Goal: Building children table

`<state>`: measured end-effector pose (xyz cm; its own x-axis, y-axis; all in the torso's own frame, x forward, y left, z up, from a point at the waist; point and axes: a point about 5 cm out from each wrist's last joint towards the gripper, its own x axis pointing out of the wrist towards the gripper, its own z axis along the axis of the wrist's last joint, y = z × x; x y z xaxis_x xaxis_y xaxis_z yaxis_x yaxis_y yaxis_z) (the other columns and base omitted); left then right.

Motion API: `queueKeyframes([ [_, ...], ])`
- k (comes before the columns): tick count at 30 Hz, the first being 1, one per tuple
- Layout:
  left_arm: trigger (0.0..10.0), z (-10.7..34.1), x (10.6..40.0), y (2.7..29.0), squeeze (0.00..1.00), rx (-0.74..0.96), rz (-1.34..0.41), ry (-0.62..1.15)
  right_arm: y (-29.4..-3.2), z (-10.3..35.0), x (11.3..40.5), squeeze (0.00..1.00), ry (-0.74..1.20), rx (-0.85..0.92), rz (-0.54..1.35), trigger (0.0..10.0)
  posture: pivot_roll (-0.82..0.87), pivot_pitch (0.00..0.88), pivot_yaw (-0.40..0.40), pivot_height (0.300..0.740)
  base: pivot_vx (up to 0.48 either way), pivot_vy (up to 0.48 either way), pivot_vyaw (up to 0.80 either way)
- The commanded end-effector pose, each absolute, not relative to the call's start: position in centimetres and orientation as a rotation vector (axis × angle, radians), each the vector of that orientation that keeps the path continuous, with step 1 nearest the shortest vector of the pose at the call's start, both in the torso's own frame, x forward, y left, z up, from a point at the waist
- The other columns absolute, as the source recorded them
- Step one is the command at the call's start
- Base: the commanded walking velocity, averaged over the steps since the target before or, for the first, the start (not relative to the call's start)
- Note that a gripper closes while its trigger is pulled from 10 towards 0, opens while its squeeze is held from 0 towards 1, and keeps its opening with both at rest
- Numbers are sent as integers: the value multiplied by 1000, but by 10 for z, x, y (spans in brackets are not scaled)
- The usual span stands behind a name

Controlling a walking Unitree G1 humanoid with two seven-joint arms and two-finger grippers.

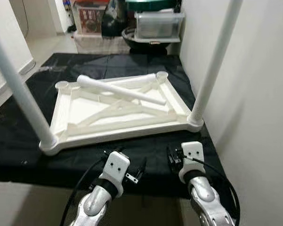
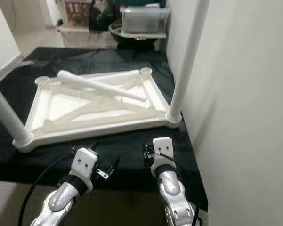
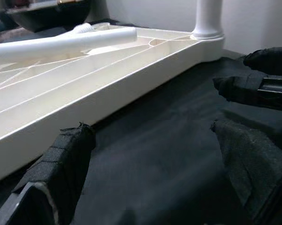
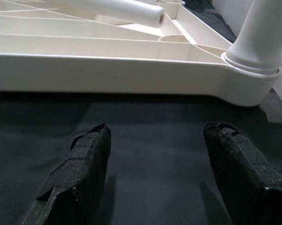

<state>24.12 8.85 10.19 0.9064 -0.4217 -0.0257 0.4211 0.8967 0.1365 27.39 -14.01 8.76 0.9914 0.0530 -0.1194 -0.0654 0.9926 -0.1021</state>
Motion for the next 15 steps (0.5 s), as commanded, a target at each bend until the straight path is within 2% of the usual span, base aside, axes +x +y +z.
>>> queueKeyframes([
  [1, 10000, 96, 241, 89, 0, 146, -437, 26, -139, 86, 272, 0, 133, -109, 61, 10000, 51, 0, -22, 740, -289, 0, 0],
  [15, 10000, 97, 242, 89, 0, 146, -437, 27, -139, 88, 272, 0, 135, -118, 58, 10000, 51, 0, -23, 740, -286, 0, 0],
])
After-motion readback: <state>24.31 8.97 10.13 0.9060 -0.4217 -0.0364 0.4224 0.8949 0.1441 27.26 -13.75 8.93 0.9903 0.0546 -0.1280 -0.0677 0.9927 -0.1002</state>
